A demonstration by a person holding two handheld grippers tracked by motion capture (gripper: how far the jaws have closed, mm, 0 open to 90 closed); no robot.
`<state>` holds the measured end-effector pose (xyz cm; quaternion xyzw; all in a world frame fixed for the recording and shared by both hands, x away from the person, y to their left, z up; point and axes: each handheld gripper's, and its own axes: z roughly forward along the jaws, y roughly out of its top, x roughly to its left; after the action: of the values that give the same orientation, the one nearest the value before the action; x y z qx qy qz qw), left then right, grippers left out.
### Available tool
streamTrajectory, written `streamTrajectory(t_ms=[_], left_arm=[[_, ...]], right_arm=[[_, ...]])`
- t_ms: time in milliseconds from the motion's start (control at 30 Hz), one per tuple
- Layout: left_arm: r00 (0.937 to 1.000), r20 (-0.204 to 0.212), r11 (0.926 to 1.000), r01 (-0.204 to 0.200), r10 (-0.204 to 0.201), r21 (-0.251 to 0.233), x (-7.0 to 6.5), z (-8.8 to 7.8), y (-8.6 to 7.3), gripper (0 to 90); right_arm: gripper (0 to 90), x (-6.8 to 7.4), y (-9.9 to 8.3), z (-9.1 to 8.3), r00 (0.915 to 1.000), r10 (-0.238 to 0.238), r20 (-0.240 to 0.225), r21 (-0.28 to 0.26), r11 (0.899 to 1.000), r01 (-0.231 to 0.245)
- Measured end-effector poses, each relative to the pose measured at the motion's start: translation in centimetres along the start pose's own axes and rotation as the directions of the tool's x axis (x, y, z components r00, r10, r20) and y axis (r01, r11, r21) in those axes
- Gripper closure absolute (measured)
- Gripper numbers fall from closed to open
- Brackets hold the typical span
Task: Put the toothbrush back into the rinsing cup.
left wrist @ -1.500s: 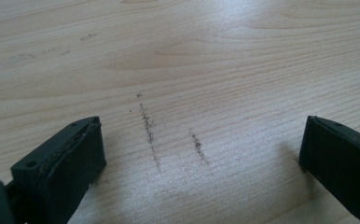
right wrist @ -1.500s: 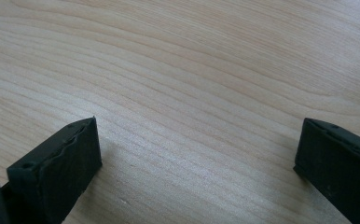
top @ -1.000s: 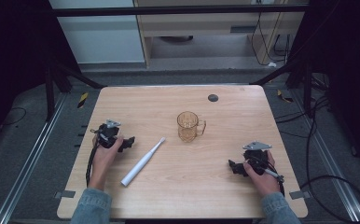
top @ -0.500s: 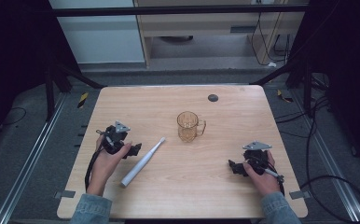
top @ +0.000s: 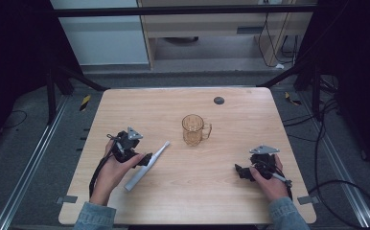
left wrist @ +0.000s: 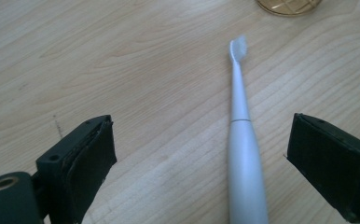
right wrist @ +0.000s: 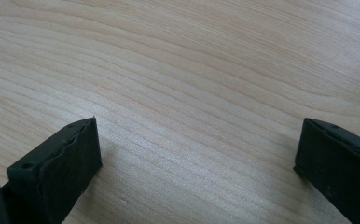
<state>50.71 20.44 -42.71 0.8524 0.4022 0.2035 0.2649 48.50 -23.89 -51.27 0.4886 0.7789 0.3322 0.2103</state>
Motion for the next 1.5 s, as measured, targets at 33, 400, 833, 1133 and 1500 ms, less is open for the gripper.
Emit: streamTrajectory(t_ms=[33,400,833,1133,1500], left_arm=[[1.0,-0.001,1.0,-0.001,0.001,0.003,-0.1,0.0,0.0,6.9],[0.9992,0.029,0.9991,-0.029,0.028,0.03,-1.2,0.8,0.2,6.0],[0.9963,0.07,0.9978,-0.052,0.049,0.041,-2.2,1.4,0.5,7.5],[0.9937,0.096,0.9963,-0.065,0.059,0.057,-2.7,1.9,0.6,9.0],[0.9908,0.126,0.9947,-0.061,0.05,0.083,-2.8,2.7,0.7,16.0]], right_arm=[[0.4,0.0,0.0,0.0,1.0,0.0,0.0,0.0,1.0,0.0],[0.4,0.0,0.0,0.0,1.0,0.0,0.0,0.0,1.0,0.0],[0.4,0.0,0.0,0.0,1.0,0.0,0.0,0.0,1.0,0.0],[0.3,0.0,0.0,0.0,1.0,0.002,0.0,0.0,1.0,-0.002],[0.4,0.0,0.0,0.0,1.0,0.001,-0.001,0.0,1.0,-0.001]])
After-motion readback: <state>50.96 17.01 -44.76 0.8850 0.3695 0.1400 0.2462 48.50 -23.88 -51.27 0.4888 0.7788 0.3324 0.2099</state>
